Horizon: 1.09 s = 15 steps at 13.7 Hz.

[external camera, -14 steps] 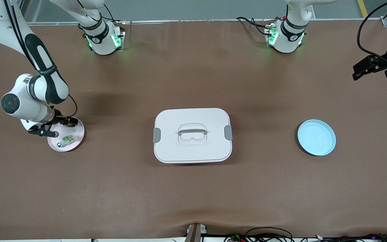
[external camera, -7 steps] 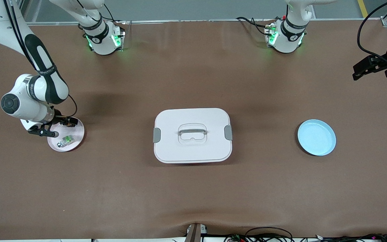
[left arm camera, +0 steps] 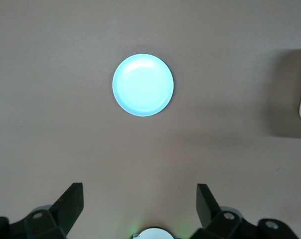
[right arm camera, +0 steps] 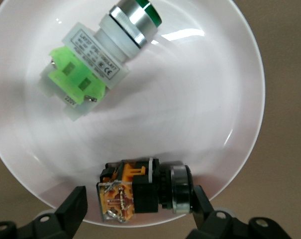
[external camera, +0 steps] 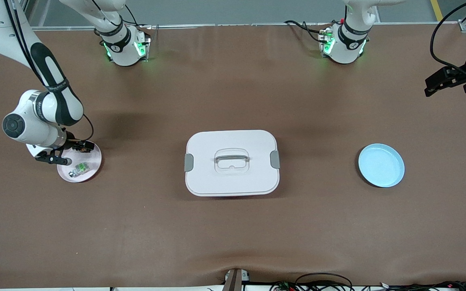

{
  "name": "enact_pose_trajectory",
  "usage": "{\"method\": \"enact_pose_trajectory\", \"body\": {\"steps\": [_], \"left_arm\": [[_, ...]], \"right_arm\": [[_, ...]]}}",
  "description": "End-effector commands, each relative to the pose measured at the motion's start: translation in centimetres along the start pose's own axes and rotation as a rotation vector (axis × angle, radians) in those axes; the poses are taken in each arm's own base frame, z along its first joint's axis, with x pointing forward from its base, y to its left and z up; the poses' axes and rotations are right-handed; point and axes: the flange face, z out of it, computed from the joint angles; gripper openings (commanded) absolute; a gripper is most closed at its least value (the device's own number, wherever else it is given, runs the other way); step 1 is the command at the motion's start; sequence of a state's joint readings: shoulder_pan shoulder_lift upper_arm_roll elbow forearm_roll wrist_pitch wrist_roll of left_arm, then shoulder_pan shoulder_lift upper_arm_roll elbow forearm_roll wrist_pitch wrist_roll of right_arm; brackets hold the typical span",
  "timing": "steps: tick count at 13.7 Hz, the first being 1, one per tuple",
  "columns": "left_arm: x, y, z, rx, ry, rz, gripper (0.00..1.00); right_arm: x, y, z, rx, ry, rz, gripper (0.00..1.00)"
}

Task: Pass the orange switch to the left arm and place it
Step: 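Lower the right gripper and grasp the black-and-orange switch, then lift the switch with the right gripper while the left gripper approaches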

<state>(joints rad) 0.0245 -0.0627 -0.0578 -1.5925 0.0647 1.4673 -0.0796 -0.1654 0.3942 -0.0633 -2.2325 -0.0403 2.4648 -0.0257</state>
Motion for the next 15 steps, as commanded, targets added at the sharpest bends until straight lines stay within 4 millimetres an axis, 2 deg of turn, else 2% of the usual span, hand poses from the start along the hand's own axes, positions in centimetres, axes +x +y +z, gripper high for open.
{"method": "enact_pose_trajectory", "body": {"steps": [1,3,6,12,15], "left_arm": [[0.0,-0.2,-0.6,0.019,0.003,0.000,1.00],[-0.1,-0.3,-0.6,0.021,0.001,-0.002,1.00],[0.0,-0.3,-0.6,0.019,0.001,-0.001,1.00],[0.0,-0.1,-0.6,0.010,0.001,0.000,1.00],[0.2,0.1,-0.4,0.009,-0.002,0.003,1.00]], "right_arm": [[0.7,0.1,-0.2,-0.005,0.007,-0.016,0.46],[0.8,0.3,-0.4,-0.005,0.009,-0.060,0.32],[1.0,0.4,-0.5,-0.005,0.008,-0.072,0.21],[1.2,0.5,-1.8,-0.006,0.015,-0.169,0.21],[1.7,1.1,-4.3,-0.001,-0.031,-0.197,0.21]]}}
